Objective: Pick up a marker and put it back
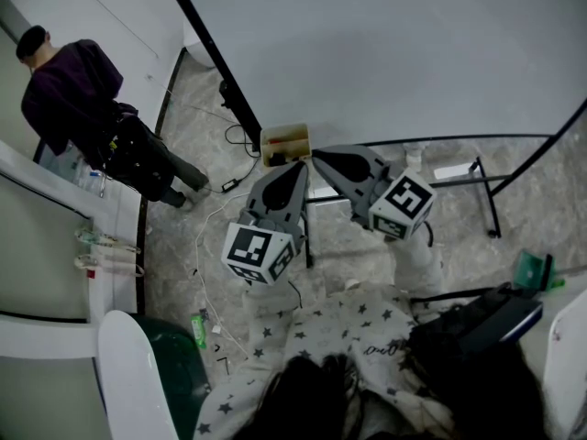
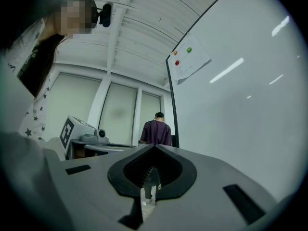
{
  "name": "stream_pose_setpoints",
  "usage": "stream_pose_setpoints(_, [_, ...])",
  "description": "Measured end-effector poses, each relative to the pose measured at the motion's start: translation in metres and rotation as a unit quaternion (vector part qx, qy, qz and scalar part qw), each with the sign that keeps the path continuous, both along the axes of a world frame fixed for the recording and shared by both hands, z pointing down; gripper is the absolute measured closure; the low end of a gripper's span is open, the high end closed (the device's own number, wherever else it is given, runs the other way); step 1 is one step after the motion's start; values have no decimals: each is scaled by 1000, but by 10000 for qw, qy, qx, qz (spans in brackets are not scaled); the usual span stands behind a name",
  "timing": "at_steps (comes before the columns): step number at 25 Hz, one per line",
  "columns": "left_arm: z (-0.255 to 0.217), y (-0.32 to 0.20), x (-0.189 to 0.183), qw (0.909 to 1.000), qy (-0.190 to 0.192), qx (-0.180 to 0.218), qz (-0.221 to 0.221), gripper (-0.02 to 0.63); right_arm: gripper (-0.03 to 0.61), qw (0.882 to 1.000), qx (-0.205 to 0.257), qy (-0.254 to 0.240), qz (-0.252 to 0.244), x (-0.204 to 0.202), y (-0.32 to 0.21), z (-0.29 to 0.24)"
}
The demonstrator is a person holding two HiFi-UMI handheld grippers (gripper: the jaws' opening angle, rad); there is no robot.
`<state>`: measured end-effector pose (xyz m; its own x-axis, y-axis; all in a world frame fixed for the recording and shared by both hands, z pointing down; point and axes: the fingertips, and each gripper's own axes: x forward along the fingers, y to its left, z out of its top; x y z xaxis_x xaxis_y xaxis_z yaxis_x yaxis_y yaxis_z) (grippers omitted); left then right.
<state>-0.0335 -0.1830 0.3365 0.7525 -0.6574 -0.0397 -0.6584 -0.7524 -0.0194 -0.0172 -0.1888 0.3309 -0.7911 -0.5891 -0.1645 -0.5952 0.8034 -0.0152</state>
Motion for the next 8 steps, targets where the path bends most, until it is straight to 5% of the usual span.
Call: stream_pose_setpoints(8, [3,0,0,9999,-8,-94,42,614,574,10000,7,-15,-38,-3,2,-2])
